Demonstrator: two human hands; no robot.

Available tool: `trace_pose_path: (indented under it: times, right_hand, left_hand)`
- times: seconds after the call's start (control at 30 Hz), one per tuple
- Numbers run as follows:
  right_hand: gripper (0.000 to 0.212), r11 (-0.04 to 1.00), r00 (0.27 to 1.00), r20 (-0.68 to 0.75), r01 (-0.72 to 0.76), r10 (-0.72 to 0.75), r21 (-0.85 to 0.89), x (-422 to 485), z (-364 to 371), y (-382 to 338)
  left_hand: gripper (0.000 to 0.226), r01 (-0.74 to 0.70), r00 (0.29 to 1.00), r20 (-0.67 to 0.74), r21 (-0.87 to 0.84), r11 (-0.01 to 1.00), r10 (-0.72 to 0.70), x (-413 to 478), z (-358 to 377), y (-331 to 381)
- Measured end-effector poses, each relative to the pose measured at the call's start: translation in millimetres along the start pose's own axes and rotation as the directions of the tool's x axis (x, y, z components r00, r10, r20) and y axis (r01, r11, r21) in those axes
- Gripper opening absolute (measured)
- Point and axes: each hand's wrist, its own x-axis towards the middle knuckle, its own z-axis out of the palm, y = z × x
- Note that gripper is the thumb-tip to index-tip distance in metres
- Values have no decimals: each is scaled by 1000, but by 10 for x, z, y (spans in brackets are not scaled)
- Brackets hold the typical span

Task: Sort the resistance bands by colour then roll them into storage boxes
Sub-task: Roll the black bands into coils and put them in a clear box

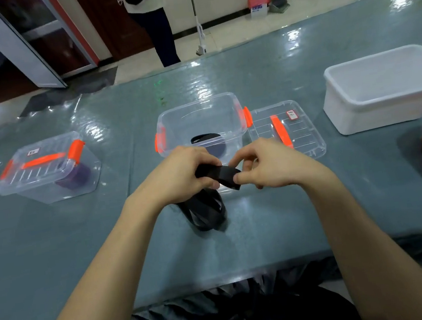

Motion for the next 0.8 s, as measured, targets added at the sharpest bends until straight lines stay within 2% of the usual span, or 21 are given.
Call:
trace_pose_path:
  times: [0.1,0.27,0.37,0.47,0.57,0.67,0.8]
  right_hand:
    - [23,1000,999,47,7,-8,14,-29,-55,17]
    - [24,960,977,203,-121,69,254,-41,-169,175]
    - [36,847,966,252,-184,62,498,-4,-144,309]
    - [27,696,970,241,-177,6,696,0,-150,351]
    - [8,599,976,216,-154,-32,786,-14,-163,323]
    - [4,586,974,219,-143,-60,798,-11,-168,317]
    - [8,606,968,244,-157,-62,779,4,-143,343]
  left_hand:
    - [34,-16,998,60,56,998,13,34,-58,41]
    - [28,-118,990,95,105,987,109,74,-136,144]
    - [34,-158,987,37,76,985,155,78,-162,150]
    - [40,-143,988,-68,-67,987,139,67,-165,157]
    - [48,-39,998,-51,-341,939,23,83,-102,161]
    - [48,-10,1000,-11,-499,867,5,111,-82,187]
    - [35,10,1000,-1,-453,892,-12,159,-94,179]
